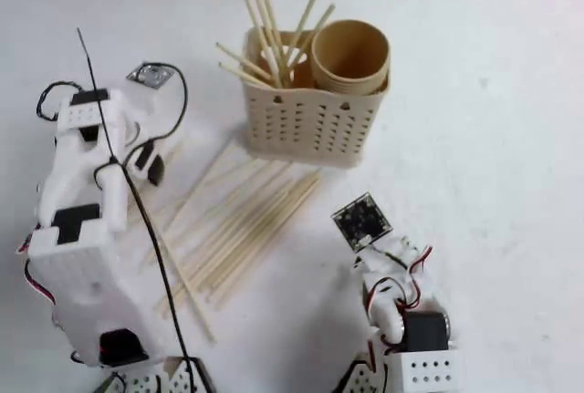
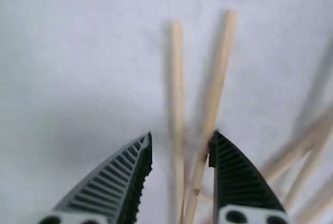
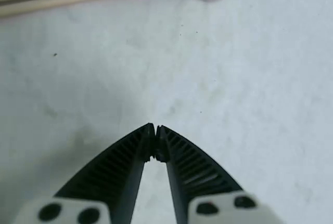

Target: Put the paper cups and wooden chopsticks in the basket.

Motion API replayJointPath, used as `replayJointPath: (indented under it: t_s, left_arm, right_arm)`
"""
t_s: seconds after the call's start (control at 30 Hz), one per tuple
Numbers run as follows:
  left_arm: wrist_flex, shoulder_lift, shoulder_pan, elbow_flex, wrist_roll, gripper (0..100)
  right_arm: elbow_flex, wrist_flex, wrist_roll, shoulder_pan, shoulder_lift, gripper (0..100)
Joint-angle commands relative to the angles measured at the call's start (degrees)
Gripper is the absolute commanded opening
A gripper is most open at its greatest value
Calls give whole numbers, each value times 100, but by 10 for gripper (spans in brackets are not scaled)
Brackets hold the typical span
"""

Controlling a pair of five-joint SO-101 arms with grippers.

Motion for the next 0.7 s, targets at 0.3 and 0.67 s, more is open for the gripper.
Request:
replayJointPath:
  t_s: [0.3,0.67]
  left_arm:
    - [387,690,-13,-1002,-79,24]
    - [1152,268,48,-1802,26,22]
  right_arm:
    - [53,40,53,-13,-13,21]
    - [53,40,53,-13,-13,21]
